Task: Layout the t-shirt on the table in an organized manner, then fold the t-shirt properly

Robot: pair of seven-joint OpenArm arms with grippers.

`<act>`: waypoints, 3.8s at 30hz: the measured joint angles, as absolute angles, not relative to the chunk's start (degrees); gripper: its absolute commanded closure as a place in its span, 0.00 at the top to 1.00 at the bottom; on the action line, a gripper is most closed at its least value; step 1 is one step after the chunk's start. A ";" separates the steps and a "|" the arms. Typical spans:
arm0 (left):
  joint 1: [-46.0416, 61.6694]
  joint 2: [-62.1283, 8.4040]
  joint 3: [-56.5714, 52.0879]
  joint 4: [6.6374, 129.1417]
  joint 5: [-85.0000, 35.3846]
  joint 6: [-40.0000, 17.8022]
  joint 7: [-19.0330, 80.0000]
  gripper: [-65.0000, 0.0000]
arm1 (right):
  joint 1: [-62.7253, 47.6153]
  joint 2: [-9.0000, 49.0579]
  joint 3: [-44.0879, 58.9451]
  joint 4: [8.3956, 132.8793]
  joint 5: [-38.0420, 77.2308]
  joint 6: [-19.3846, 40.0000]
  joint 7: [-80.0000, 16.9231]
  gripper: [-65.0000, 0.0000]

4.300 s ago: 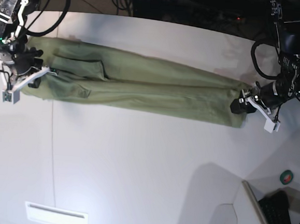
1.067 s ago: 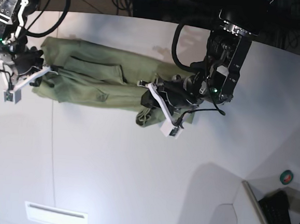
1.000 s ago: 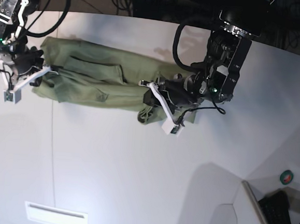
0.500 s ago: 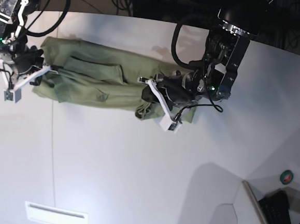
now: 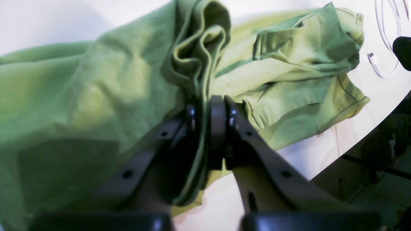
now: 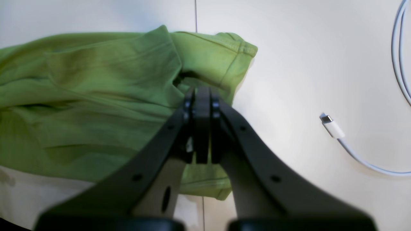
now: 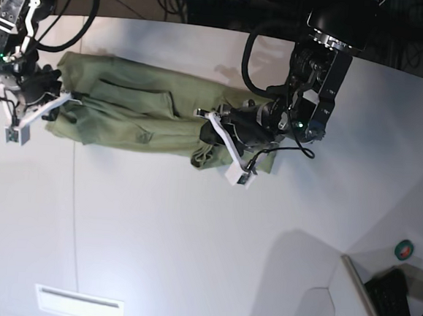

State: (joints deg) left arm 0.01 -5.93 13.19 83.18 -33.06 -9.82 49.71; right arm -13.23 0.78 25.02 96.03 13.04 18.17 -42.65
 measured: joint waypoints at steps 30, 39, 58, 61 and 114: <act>6.66 -14.31 -13.26 90.61 -43.40 -10.55 50.30 0.00 | -13.89 1.72 19.49 100.38 11.94 17.47 -42.50 0.00; 11.20 -21.04 -34.74 83.40 -42.09 -11.77 49.58 0.00 | -9.74 1.15 -12.69 96.95 12.82 17.76 -42.63 0.00; 6.42 -8.75 -7.29 92.64 -18.85 -22.76 49.98 0.00 | -2.90 -2.07 -17.85 73.91 13.56 11.16 -39.38 0.00; 5.58 -6.83 -3.09 91.77 -14.76 -22.76 49.95 0.00 | -2.76 -2.07 -17.85 73.19 13.96 11.22 -38.85 0.00; -5.41 -7.88 -4.73 78.11 -10.63 -22.79 54.65 0.00 | -2.74 -2.17 -17.87 73.25 13.91 11.31 -38.92 0.00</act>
